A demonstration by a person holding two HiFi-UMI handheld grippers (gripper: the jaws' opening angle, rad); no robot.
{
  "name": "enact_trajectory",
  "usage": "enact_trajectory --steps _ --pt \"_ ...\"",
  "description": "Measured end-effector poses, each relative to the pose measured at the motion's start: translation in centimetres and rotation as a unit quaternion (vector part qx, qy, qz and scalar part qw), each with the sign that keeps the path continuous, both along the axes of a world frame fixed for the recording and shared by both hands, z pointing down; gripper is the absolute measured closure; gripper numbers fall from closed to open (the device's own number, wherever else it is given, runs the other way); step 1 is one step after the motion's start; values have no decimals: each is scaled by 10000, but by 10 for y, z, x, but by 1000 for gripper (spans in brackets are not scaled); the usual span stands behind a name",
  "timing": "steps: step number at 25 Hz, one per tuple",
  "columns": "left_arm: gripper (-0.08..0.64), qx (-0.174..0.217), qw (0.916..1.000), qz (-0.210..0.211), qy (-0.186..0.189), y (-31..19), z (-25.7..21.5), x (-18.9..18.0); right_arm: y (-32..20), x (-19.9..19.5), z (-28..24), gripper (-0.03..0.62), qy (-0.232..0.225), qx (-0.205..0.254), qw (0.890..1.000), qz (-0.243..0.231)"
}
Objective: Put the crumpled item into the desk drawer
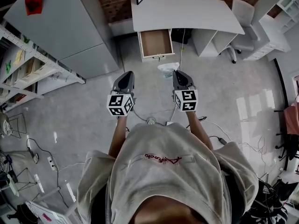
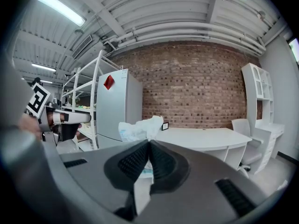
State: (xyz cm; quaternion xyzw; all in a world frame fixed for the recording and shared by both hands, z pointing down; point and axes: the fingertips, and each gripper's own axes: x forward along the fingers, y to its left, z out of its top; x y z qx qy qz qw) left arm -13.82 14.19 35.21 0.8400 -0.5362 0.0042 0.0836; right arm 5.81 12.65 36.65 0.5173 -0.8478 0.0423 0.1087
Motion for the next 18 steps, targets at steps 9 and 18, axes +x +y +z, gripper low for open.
enact_trajectory --steps 9,18 --pt "552 -94 9999 121 33 -61 8 -16 -54 -12 9 578 38 -85 9999 138" --pt "552 -218 9992 325 17 -76 20 -2 -66 0 24 578 -11 -247 9992 330"
